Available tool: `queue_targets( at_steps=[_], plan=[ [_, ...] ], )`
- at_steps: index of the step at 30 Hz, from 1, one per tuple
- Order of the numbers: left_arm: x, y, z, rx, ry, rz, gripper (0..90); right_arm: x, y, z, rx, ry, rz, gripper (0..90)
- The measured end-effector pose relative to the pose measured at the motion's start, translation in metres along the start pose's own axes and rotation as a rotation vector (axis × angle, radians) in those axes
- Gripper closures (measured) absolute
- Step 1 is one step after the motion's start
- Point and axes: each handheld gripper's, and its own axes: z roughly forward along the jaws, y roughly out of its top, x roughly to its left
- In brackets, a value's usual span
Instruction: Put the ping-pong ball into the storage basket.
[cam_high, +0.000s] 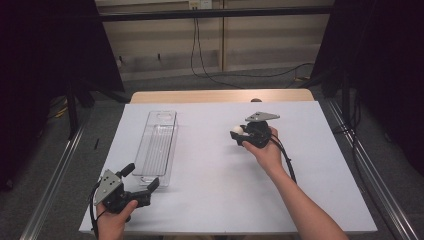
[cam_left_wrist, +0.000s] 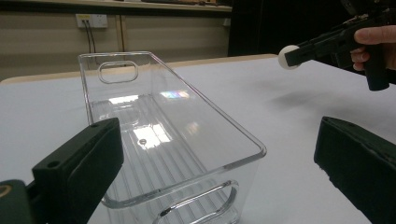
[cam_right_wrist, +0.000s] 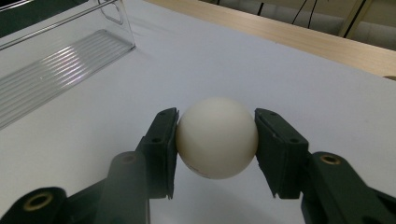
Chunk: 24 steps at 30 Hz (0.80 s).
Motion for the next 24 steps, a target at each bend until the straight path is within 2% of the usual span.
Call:
queue_targets(
  at_steps=[3,24],
  plan=[
    [0.001,0.0,0.0,-0.001,-0.004,0.012,1.5,0.003,0.002,0.001,-0.001,0.006,-0.006,51.3],
    [0.001,0.0,0.0,-0.005,0.002,0.014,1.5,0.017,0.009,0.01,0.006,0.029,-0.019,51.3]
  ],
)
